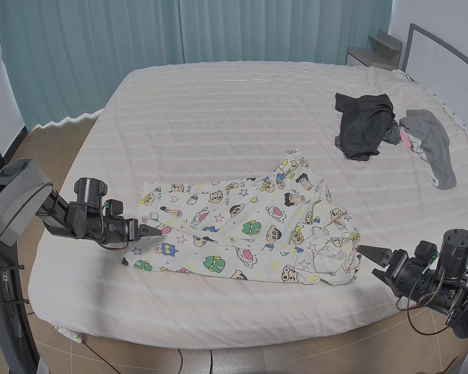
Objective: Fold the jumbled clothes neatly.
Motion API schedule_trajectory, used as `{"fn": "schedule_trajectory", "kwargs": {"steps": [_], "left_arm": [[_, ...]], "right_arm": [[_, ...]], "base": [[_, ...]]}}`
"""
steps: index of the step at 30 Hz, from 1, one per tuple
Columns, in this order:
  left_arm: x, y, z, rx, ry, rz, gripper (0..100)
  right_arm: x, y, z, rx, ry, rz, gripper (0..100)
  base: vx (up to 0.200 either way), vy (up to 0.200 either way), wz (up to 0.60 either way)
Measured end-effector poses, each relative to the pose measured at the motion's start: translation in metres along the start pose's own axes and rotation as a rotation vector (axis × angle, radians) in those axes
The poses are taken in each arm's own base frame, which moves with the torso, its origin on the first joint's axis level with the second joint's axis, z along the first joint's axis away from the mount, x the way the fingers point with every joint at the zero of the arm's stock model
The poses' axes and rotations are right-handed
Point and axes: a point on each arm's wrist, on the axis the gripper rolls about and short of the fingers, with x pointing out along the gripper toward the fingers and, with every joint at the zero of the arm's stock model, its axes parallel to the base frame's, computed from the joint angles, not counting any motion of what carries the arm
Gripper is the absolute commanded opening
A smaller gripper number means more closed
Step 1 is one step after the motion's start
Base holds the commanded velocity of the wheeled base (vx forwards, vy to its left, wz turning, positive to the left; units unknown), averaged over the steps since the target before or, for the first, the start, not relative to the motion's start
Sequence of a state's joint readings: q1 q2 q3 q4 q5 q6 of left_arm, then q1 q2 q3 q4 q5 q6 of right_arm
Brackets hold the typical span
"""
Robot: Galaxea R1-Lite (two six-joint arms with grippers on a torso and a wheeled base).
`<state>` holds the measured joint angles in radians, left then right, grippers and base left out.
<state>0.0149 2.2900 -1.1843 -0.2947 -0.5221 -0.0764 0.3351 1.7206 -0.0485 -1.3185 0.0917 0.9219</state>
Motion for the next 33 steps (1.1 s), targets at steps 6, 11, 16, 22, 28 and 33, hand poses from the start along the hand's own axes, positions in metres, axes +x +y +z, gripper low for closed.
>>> {"fn": "schedule_trajectory", "kwargs": {"steps": [6, 11, 16, 22, 28, 33], "left_arm": [[0.010, 0.003, -0.001, 0.001, 0.009, 0.000, 100], [0.015, 0.003, -0.004, -0.011, 0.020, -0.004, 0], [0.015, 0.004, -0.007, -0.019, 0.031, -0.001, 0], [0.011, 0.009, -0.013, -0.034, 0.043, 0.008, 0], [0.001, 0.004, -0.014, -0.035, 0.043, 0.011, 0], [-0.011, -0.001, -0.016, -0.037, 0.046, 0.020, 0]], "right_arm": [[0.000, 0.000, -0.001, -0.001, 0.005, 0.000, 100], [0.001, -0.001, -0.002, 0.000, 0.008, -0.006, 100], [0.002, -0.002, -0.002, 0.002, 0.013, -0.012, 100], [0.003, -0.003, -0.003, 0.002, 0.018, -0.019, 100], [0.004, -0.004, -0.004, 0.003, 0.022, -0.024, 100], [0.004, -0.004, -0.004, 0.003, 0.023, -0.025, 100]], "base": [[0.000, 0.000, 0.00], [0.000, 0.000, 0.00], [0.000, 0.000, 0.00], [0.000, 0.000, 0.00], [0.000, 0.000, 0.00], [0.000, 0.000, 0.00]]}}
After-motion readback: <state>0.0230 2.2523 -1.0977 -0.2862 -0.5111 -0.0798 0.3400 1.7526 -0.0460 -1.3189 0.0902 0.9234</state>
